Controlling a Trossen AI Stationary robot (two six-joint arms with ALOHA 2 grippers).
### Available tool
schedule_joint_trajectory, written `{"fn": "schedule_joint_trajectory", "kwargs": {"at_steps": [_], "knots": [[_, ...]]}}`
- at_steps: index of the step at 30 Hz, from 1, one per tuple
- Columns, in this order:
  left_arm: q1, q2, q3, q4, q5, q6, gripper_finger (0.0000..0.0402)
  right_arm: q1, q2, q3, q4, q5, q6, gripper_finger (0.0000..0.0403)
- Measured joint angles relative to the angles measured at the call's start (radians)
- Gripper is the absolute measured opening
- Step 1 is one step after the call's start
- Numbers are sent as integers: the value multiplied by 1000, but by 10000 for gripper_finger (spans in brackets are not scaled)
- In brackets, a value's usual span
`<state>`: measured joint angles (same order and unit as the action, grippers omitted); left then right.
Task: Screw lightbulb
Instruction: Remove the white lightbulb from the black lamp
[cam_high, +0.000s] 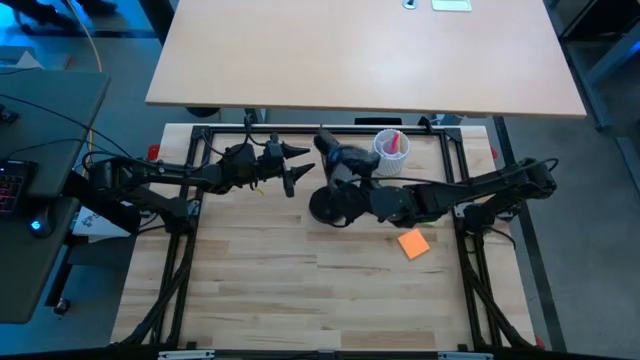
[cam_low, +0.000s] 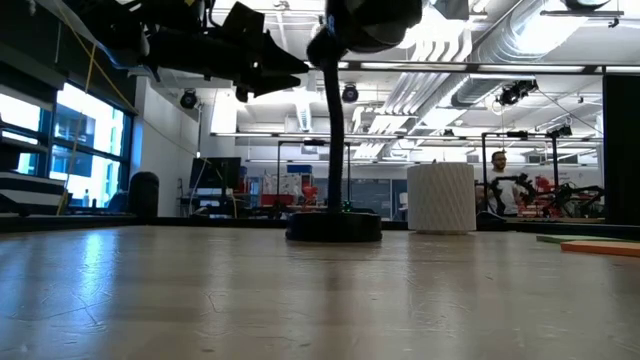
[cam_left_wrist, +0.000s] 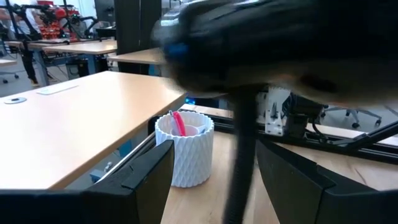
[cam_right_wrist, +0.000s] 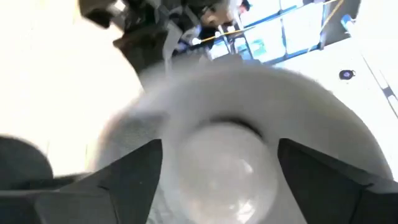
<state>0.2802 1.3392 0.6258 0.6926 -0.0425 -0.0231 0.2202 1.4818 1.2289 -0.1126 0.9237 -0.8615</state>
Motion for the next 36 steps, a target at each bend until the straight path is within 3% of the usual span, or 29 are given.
{"fn": "schedule_joint_trajectory", "kwargs": {"at_steps": [5,9,14,18,22,28,36], "knots": [[1,0,0,0,0,0,224,33,-4,0,85,15,17,326],[1,0,0,-2,0,0,224,61,-8,0,86,25,140,326],[0,0,0,-5,0,-2,224,77,-12,0,46,39,469,327],[1,0,0,-6,-8,-25,224,70,-12,0,28,121,892,326],[0,0,0,-7,-58,-49,224,44,-13,0,-3,123,1091,325],[1,0,0,-17,-68,-51,224,-5,-12,1,-72,123,1202,325],[0,0,0,-24,-69,-43,224,-63,-12,1,-79,83,1196,325]]}}
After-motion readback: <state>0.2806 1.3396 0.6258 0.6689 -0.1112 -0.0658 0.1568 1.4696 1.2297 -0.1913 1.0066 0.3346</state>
